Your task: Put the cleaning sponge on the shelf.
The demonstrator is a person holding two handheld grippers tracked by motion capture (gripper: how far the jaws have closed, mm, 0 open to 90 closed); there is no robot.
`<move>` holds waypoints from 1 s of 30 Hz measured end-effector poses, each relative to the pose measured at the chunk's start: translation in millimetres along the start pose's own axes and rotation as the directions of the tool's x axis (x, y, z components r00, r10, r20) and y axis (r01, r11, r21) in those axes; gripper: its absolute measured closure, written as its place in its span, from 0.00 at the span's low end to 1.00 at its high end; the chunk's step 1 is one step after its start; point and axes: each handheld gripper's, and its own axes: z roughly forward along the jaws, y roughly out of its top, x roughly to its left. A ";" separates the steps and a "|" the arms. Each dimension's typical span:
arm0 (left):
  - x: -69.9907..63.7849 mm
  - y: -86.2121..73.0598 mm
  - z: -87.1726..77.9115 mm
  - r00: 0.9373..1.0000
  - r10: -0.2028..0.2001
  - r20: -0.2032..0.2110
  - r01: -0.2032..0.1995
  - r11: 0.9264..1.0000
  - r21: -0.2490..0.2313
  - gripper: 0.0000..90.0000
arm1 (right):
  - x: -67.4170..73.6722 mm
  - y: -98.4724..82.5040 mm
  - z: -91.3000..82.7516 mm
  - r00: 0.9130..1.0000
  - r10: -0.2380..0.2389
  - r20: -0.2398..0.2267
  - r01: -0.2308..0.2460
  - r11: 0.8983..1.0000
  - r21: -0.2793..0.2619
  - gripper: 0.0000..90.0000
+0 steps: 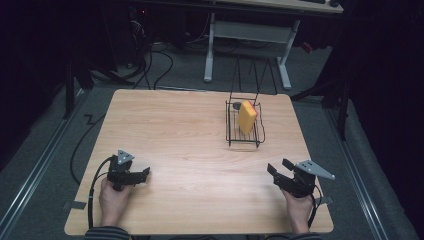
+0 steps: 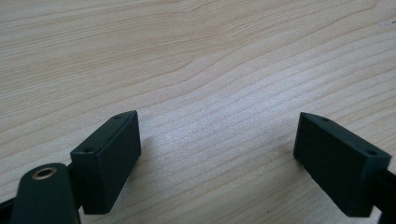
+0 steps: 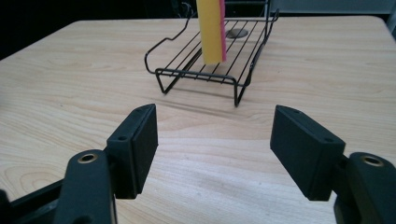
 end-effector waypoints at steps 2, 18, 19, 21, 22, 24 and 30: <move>0.0 0.0 0.0 1.000 0.000 0.000 0.000 1.000 0.000 0.17 | 0.9 -2.3 4.3 1.000 -0.004 -0.005 0.004 1.000 0.008 0.37; 0.0 0.0 0.0 1.000 0.000 0.000 0.000 1.000 0.000 0.17 | 2.1 -20.6 39.0 0.996 -0.062 0.059 0.054 0.989 0.135 0.38; 0.0 0.0 0.0 1.000 0.000 0.000 0.000 1.000 0.000 0.17 | 3.5 -23.0 44.0 0.993 -0.090 0.077 0.077 0.984 0.163 0.38; 0.0 0.0 0.0 1.000 0.000 0.000 0.000 1.000 0.000 0.17 | 4.3 -24.2 46.5 0.992 -0.097 0.084 0.081 0.981 0.177 0.38; 0.0 0.0 0.0 1.000 0.000 0.000 0.000 1.000 0.000 0.17 | 4.9 -25.4 49.0 0.990 -0.109 0.090 0.091 0.978 0.191 0.38; 0.0 0.0 0.0 1.000 0.000 0.000 0.000 1.000 0.000 0.17 | 5.3 -28.7 55.8 0.986 -0.134 0.099 0.109 0.968 0.227 0.38; -0.1 -0.1 0.0 1.000 0.000 0.000 0.000 1.000 0.000 0.17 | 8.1 -29.6 61.2 0.979 -0.169 0.115 0.131 0.950 0.282 0.37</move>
